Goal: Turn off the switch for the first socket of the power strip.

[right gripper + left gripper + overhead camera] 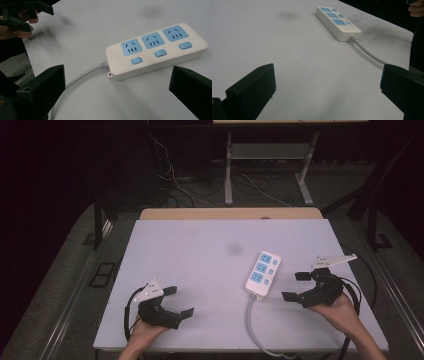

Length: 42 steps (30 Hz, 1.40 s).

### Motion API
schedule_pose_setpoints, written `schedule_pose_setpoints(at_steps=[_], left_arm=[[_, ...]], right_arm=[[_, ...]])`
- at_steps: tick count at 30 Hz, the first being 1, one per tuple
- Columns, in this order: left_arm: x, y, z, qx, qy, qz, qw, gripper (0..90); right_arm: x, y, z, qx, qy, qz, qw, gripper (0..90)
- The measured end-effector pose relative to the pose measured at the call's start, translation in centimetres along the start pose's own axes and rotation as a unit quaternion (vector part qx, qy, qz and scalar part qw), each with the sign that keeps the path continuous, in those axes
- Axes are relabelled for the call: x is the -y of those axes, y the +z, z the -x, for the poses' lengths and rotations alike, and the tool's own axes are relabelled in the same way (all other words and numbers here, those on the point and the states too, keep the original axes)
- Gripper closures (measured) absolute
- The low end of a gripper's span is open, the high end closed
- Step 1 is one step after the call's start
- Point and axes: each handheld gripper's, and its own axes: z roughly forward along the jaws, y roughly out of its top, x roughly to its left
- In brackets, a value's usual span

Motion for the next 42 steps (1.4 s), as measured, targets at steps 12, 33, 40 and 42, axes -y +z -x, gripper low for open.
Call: schedule_pose_setpoints(at_steps=[12,33,40,42], left_arm=[[0.0,-0.1,0.0,-0.003,-0.001,0.001,1.0000,0.0],[0.1,-0.2,-0.1,-0.004,-0.001,0.001,1.0000,0.0],[0.1,-0.1,-0.2,-0.005,0.000,-0.001,1.0000,0.0],[0.1,-0.1,-0.2,-0.004,-0.001,-0.001,1.0000,0.0]], right_arm=[[-1.4,0.8,0.7,-0.001,-0.003,-0.024,0.9997,0.2],[-3.8,1.9,1.7,0.002,-0.007,-0.053,0.9985,0.2],[-4.3,2.6,2.1,0.004,-0.005,-0.065,0.9978,0.2],[-4.4,2.8,2.2,0.005,-0.006,-0.068,0.9977,0.2]])
